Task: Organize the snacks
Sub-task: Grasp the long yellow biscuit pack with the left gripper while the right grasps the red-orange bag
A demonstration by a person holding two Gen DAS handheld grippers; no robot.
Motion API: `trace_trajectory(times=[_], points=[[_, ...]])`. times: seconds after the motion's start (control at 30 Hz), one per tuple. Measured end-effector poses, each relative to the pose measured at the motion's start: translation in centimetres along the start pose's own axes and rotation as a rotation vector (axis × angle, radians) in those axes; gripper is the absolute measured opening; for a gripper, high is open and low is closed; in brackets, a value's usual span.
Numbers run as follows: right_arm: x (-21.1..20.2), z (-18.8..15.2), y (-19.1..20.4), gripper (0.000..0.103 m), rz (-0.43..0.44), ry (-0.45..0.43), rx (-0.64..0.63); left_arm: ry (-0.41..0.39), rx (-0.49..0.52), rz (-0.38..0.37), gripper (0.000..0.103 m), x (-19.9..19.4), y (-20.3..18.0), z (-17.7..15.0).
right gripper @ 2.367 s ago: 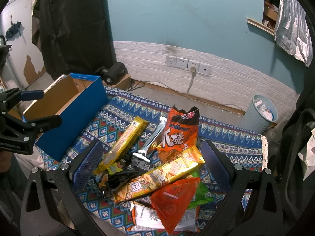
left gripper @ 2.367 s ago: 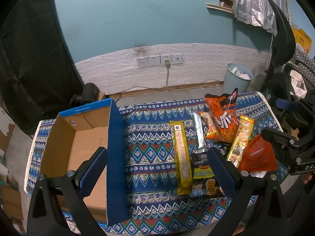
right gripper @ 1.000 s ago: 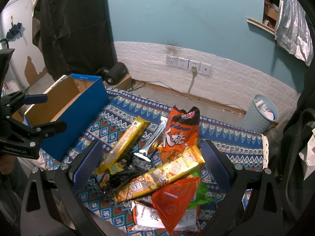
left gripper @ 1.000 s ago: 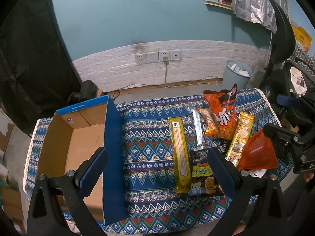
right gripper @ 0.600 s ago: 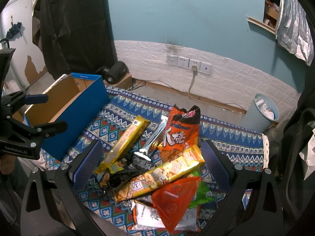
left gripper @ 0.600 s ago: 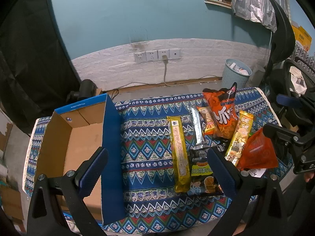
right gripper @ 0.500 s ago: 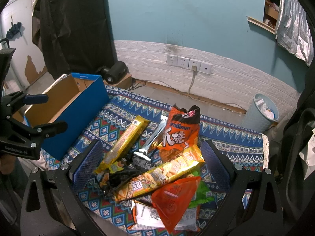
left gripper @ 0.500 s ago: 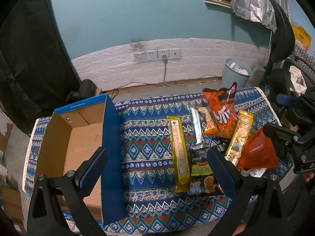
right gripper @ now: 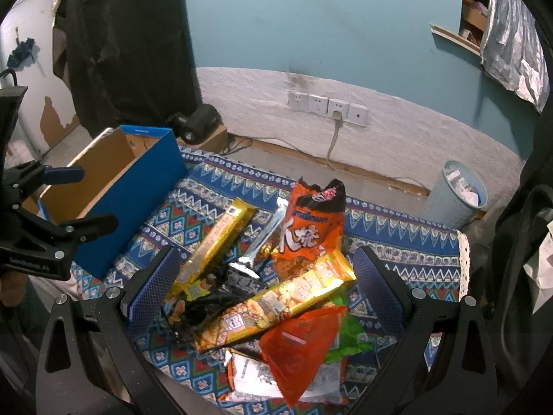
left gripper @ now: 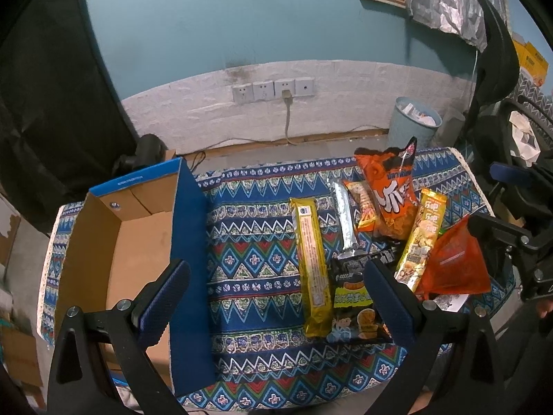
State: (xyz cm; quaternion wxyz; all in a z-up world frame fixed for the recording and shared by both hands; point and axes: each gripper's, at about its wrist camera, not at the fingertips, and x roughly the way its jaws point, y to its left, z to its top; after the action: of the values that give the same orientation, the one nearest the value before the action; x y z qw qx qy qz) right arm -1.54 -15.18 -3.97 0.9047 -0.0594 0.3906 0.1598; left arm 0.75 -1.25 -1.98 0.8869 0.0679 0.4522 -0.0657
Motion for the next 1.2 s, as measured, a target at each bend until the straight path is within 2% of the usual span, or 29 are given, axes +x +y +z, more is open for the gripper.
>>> trace_trajectory(times=[0.2,0.57,0.77,0.93,1.2], points=[[1.0,-1.0,-1.7,0.098,-0.020,0.052,0.030,0.047,0.012,0.019,0.102,2.5,-0.3,0.0],[3.4,-4.3,-4.9,0.098,-0.062,0.189,0.082,0.175,-0.022,-0.026,0.102,7.3,-0.4,-1.1],[5.3,-6.6,-6.2,0.098,-0.054,0.276,0.118,0.240,-0.017,-0.024,0.102,9.9,-0.8,-2.1],[6.7,-7.5,-5.9,0.097,-0.002,0.324,0.144,0.274,-0.033,-0.042,0.102,11.6,-1.5,-1.7],[8.8,-7.8,-4.4,0.078,0.010,0.363,0.092,0.288,-0.033,-0.016,0.102,14.6,-2.1,-0.9]])
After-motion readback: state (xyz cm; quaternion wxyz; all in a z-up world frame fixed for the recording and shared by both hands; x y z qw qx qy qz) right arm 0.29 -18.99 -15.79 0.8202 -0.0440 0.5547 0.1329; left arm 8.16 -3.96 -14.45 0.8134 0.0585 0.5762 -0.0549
